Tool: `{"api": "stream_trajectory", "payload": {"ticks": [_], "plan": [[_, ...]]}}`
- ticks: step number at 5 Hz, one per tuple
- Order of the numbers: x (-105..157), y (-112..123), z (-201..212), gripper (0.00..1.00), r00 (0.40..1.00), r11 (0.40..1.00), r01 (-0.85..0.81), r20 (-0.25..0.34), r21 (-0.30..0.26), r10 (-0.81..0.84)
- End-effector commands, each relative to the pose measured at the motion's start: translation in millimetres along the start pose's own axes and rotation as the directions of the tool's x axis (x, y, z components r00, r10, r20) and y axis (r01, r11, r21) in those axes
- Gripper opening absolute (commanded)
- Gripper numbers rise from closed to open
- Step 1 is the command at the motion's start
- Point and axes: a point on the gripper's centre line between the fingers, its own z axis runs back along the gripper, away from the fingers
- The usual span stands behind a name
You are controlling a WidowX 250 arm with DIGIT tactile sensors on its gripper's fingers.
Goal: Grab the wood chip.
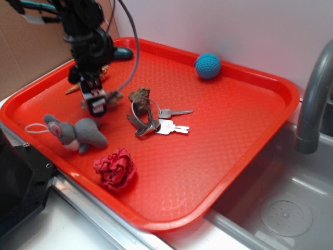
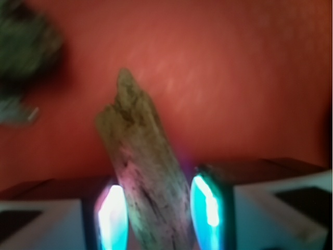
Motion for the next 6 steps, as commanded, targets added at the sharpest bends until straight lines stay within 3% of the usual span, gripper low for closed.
{"api": "stream_trajectory", "payload": {"ticks": [1, 2, 3, 6], "plan": [[-21, -8, 110, 0.0, 0.911, 0.923, -0.378, 0.211, 0.076, 0.355], [-28, -14, 160, 0.0, 0.87, 0.882, -0.47, 0.186, 0.031, 0.457], [-27, -22, 210, 0.0, 0.863, 0.87, -0.49, 0.17, 0.055, 0.475], [2, -16, 190, 0.0, 0.877, 0.877, -0.474, 0.132, 0.082, 0.461]]}}
